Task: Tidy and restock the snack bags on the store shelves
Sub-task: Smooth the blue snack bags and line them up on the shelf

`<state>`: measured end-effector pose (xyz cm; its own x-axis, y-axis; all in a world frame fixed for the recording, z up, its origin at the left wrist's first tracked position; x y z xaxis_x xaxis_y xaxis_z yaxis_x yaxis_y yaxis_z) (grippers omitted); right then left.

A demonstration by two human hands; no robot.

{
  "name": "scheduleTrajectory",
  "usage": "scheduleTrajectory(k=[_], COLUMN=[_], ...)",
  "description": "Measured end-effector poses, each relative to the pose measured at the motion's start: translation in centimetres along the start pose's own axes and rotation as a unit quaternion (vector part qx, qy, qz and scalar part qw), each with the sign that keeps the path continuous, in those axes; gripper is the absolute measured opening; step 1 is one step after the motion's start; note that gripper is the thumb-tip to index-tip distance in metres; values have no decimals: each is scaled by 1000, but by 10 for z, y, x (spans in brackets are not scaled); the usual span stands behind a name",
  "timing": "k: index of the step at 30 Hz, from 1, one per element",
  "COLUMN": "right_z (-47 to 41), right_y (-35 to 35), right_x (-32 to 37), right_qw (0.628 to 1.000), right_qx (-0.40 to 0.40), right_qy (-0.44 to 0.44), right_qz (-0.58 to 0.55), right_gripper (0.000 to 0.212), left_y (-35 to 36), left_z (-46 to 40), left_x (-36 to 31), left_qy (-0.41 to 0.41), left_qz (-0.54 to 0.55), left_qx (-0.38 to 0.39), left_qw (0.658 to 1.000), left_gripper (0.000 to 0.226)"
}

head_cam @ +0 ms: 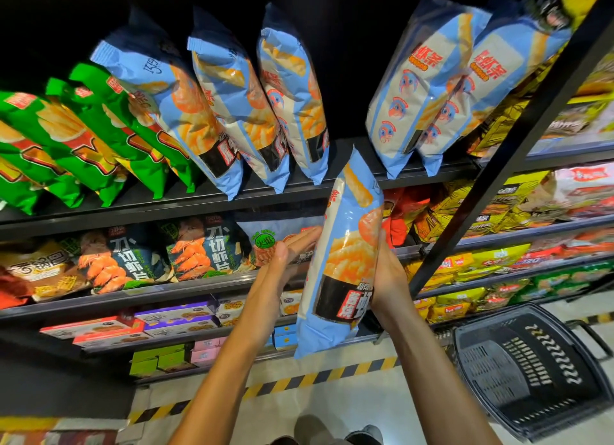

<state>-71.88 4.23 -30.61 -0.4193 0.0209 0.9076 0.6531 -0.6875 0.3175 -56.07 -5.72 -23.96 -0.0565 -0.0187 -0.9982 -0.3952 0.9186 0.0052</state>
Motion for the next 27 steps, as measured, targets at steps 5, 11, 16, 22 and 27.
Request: scheduleTrajectory(k=[5, 11, 16, 22, 27], right_z=[7, 28, 40, 51, 55], right_y=[5, 19, 37, 48, 53], right_x=[12, 49, 75, 79, 73], right_qw=[998, 979, 973, 952, 948], right_qx=[-16, -36, 63, 183, 211], right_qy=[-62, -193, -203, -187, -189], right_qz=[-2, 47, 88, 158, 145], right_gripper=[77, 51, 39, 35, 43], left_y=[0, 4, -12, -27, -30], left_z=[2, 1, 0, 3, 6], left_x=[3, 0, 5, 25, 34], left_qy=[-3, 13, 19, -50, -65], left_qz=[-29, -30, 33, 208, 195], left_qx=[-9, 2, -143, -250, -259], left_qw=[1000, 999, 989, 944, 944], left_gripper=[47, 57, 46, 73, 65])
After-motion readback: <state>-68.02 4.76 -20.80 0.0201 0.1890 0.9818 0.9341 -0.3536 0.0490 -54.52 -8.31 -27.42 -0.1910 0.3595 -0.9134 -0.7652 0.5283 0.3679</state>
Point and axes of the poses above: each hand's wrist, its own z-axis away from the middle knuckle, its own y-axis out of the palm, x = y × z, the point moved 6 cm from there along -z, towards the middle knuckle, and after that the axes turned 12 degrees about x, right-handed, at the moved point
